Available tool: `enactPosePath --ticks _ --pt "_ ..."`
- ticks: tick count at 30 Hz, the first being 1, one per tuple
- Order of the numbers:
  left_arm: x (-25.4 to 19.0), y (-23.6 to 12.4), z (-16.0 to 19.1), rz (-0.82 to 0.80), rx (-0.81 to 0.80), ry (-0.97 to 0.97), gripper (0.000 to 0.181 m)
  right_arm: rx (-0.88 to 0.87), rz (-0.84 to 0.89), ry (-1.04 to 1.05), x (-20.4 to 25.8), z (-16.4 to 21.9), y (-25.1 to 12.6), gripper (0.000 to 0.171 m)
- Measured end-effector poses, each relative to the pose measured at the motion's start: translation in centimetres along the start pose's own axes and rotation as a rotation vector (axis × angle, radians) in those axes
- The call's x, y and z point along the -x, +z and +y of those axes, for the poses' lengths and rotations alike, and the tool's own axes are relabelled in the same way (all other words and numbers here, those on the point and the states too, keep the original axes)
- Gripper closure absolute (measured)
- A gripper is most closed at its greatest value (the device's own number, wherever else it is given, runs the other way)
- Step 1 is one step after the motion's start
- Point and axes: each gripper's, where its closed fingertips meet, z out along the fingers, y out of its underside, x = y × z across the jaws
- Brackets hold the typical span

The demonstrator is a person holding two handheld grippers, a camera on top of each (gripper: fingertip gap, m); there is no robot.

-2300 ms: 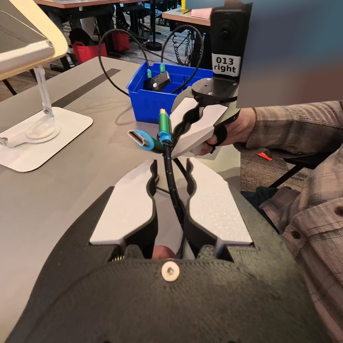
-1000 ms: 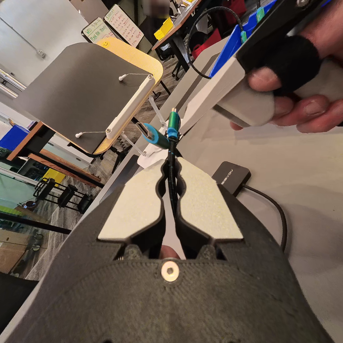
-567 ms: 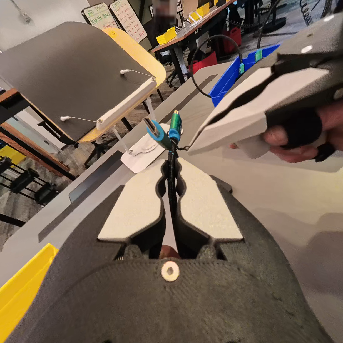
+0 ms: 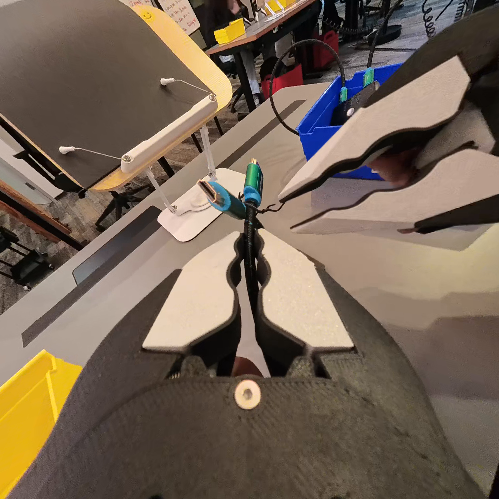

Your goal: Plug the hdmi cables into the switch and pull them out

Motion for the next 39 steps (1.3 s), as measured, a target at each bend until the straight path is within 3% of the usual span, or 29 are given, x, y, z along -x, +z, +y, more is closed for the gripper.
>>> enactPosePath --ticks 7,17,21,25,28,36,39 --pt "-0.6 0.1 0.4 0.017 0.044 0.036 0.176 0.081 0.100 -0.325 -0.3 0.4 0.3 0.157" --pt "-1.2 0.2 0.6 0.029 0.069 0.066 0.176 0.096 0.104 -0.407 0.0 0.5 0.5 0.168" --pt "-1.3 0.2 0.7 0.028 0.064 0.066 0.176 0.100 0.070 -0.297 -0.2 0.8 0.4 0.171" --pt "-1.3 0.3 0.7 0.012 0.053 0.072 0.176 0.054 -0.012 -0.019 0.0 0.9 0.5 0.171" --pt "-1.0 0.3 0.5 -0.020 0.032 0.082 0.176 -0.022 -0.092 0.348 -0.2 0.6 0.6 0.171" --pt "0.0 0.0 -0.6 -0.144 -0.048 0.195 0.176 -0.434 -0.476 1.592 -0.9 -1.0 0.6 0.171" --pt "0.0 0.0 -0.6 -0.157 -0.061 0.207 0.176 -0.502 -0.555 1.713 -0.7 -1.2 0.6 0.171"
